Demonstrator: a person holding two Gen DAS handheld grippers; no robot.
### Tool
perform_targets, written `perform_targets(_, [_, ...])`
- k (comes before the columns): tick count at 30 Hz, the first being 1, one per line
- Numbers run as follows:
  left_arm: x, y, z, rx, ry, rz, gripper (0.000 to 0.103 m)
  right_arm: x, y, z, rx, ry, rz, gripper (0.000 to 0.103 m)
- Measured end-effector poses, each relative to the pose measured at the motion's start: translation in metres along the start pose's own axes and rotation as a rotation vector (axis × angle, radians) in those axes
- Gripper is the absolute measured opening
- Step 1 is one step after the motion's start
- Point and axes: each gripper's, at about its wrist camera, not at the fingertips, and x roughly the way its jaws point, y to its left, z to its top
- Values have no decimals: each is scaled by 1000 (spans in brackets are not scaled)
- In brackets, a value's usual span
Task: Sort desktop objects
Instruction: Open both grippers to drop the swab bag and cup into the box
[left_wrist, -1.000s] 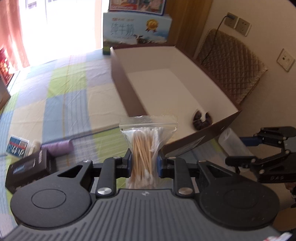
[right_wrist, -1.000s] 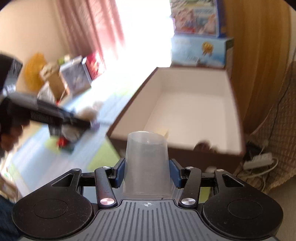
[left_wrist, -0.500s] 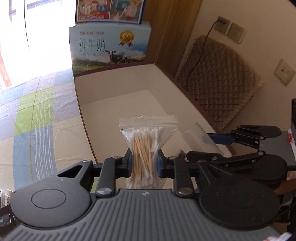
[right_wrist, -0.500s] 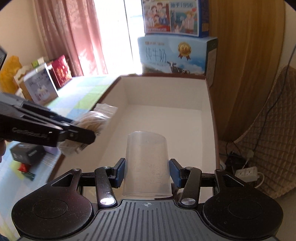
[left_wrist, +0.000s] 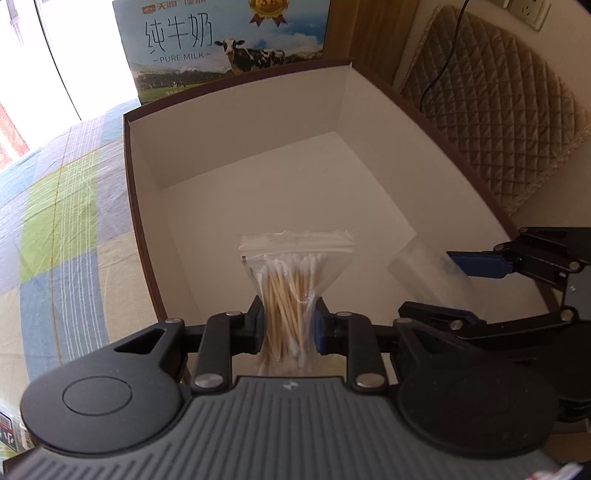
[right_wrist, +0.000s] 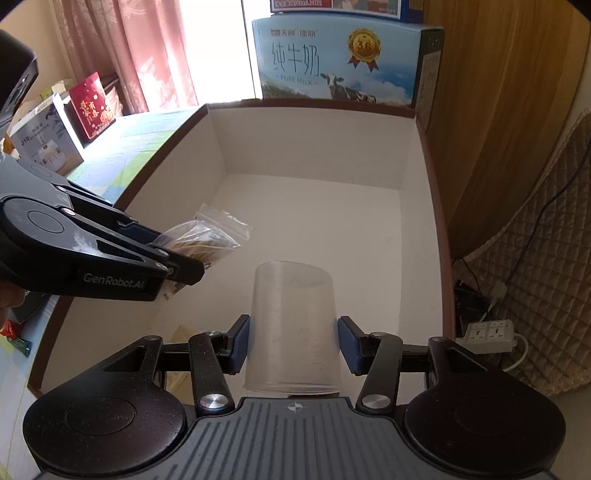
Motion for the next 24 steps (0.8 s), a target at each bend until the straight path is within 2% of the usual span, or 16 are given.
perform_targets(6, [10,3,7,8,27,-7,25,7,1,3,10,27,11,48])
perform_targets(9, [8,2,9,15,18,-28,41,10,1,5,16,32,15,48])
perform_targets(10, [7,1,9,17,13,-25,50,11,1,5,18,35,16,48])
perform_targets(11, [5,0,10,21,4,-16,52,11,1,5,19,37,17,48])
perform_targets(19, [-1,5,11,2,-5,-13,53,15,4,5,23,39,29,49])
perform_targets(24, [-7,6,8,-6,-12,-18,53,7,7,0,2,24,41,66])
